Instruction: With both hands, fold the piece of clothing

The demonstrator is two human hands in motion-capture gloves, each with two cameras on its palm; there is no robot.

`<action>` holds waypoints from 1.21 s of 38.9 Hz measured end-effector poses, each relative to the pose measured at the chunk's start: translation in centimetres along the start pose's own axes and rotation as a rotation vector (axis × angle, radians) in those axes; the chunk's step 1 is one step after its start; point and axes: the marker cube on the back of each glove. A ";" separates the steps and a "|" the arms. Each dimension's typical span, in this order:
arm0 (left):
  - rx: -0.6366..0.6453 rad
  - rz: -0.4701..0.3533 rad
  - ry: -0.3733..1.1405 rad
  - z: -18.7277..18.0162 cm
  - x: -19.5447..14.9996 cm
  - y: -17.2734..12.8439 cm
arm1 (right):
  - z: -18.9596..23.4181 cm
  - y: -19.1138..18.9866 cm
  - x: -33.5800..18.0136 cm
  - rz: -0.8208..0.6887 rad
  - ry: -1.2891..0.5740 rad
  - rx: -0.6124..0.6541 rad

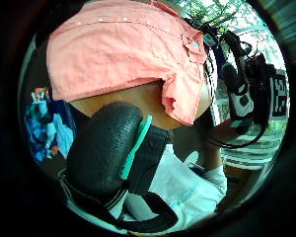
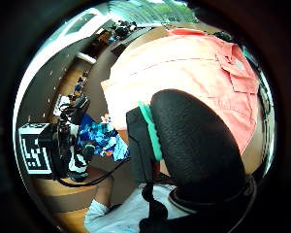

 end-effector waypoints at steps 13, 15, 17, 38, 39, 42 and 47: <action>-0.015 -0.019 -0.010 0.0 -0.5 0.2 | 0.0 -0.1 -0.3 -0.024 0.014 0.021; 0.001 -0.014 -0.010 0.4 -0.8 -0.3 | -0.1 0.0 -0.4 -0.029 0.011 0.021; 0.014 -0.009 -0.007 0.5 -0.8 -0.5 | -0.5 0.5 -0.6 -0.035 0.005 0.013; -0.190 -0.014 -0.025 8.2 -3.1 0.2 | 7.9 3.6 1.7 -0.072 -0.094 -0.239; -0.197 -0.019 -0.032 8.7 -3.3 -0.1 | 8.4 3.5 1.8 -0.074 -0.091 -0.258; -0.211 -0.034 -0.036 10.4 -4.0 -1.0 | 9.5 3.4 2.1 -0.068 -0.072 -0.298; -0.093 -0.072 -0.012 12.0 -5.1 -2.3 | 11.2 2.8 3.3 -0.043 -0.057 -0.318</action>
